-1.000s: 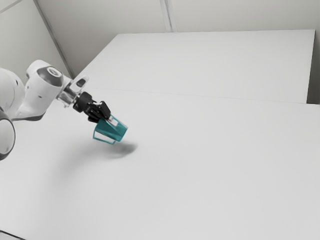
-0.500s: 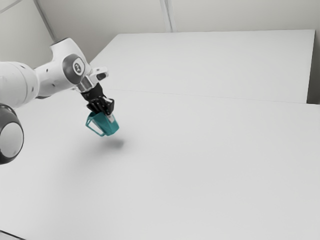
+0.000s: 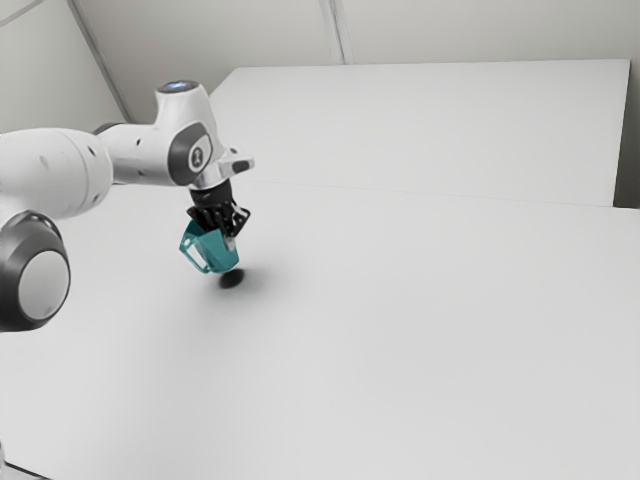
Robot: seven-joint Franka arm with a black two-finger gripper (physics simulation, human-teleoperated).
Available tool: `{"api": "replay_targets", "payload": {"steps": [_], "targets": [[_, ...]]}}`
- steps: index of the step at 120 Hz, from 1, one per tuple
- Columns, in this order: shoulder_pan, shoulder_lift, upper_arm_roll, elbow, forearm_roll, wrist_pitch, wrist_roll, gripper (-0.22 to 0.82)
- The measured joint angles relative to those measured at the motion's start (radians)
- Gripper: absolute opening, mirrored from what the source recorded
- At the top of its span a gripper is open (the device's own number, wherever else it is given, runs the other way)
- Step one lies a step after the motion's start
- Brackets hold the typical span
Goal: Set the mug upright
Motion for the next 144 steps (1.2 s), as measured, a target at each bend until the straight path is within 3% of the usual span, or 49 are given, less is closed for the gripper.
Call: {"api": "replay_targets", "payload": {"steps": [63, 76, 93, 105, 128, 144], "targets": [[-0.017, 0.064, -0.002, 0.003, 0.034, 0.046, -0.165, -0.17], [-0.02, 0.069, -0.002, 0.003, 0.032, 0.052, -0.18, -0.05], [-0.024, 0.068, -0.002, 0.003, 0.029, 0.056, -0.195, 0.23], [-0.026, 0.059, -0.002, 0.008, 0.028, 0.056, -0.204, 0.36], [-0.041, -0.055, -0.013, 0.011, 0.028, 0.034, -0.217, 0.5], [0.036, -0.211, -0.09, 0.038, 0.029, -0.059, -0.219, 0.54]]}}
